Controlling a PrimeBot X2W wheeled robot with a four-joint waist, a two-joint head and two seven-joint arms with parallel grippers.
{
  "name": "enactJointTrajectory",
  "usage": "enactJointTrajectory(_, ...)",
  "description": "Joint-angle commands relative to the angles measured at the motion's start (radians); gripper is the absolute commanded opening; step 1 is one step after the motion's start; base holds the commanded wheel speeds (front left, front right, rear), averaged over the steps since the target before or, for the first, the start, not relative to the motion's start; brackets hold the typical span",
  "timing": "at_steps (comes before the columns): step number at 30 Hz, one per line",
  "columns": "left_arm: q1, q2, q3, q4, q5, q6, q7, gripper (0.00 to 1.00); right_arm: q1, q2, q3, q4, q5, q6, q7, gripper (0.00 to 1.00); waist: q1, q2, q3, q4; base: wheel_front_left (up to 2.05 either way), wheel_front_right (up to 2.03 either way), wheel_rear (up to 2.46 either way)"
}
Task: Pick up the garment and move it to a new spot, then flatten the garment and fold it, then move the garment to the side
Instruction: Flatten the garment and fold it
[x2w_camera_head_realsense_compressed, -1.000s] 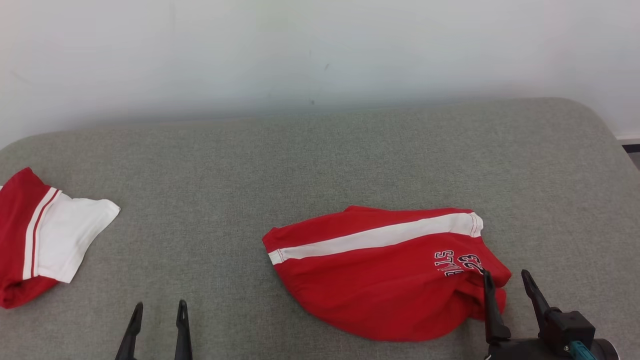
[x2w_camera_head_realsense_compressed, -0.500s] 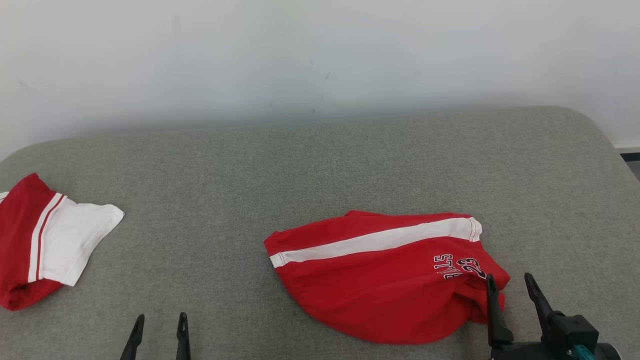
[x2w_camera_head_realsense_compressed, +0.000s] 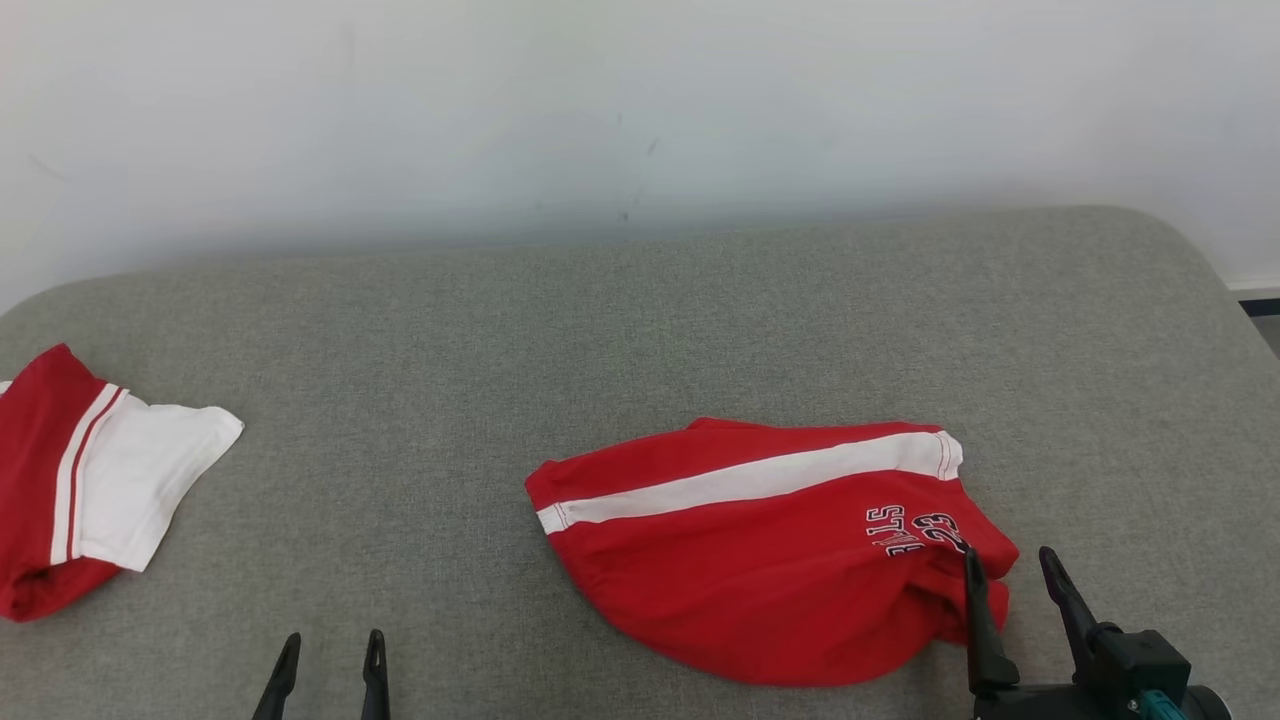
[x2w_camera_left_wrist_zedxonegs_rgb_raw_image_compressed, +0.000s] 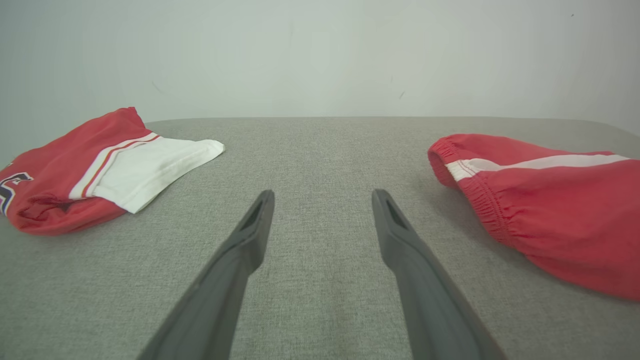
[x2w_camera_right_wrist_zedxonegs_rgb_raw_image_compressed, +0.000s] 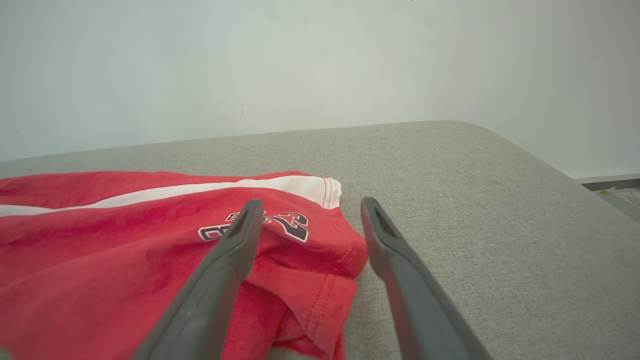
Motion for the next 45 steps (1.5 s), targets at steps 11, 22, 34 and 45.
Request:
enactJointTrajectory(11, -0.118, -0.01, -0.081, 0.127, -0.172, -0.031, 0.043, 1.0, -0.016, 0.001, 0.005, -0.023, 0.006, 0.004, 0.013, 1.0, 0.0, 0.0, -0.004, 0.001, 0.0, 0.0, 0.0)
enactJointTrajectory(22, -0.382, 0.012, -0.222, 0.298, -0.41, -0.033, 0.347, 1.0, -0.175, -0.045, 0.085, -0.118, -0.049, 0.004, 0.302, 1.0, 0.0, 0.0, 0.017, -0.056, 0.0, 0.0, 0.0)
enactJointTrajectory(34, -0.511, 0.007, -0.223, 0.428, -0.502, -0.031, 0.457, 1.0, -0.269, -0.126, 0.165, -0.134, 0.008, 0.004, 0.385, 1.0, 0.0, 0.0, 0.073, -0.083, 0.0, 0.0, 0.0)
enactJointTrajectory(45, -0.552, 0.026, -0.292, 0.416, -0.567, -0.033, 0.469, 0.0, -0.282, -0.13, 0.148, -0.124, 0.011, 0.004, 0.373, 1.0, 0.0, 0.0, 0.108, -0.072, 0.0, 0.0, 0.0)
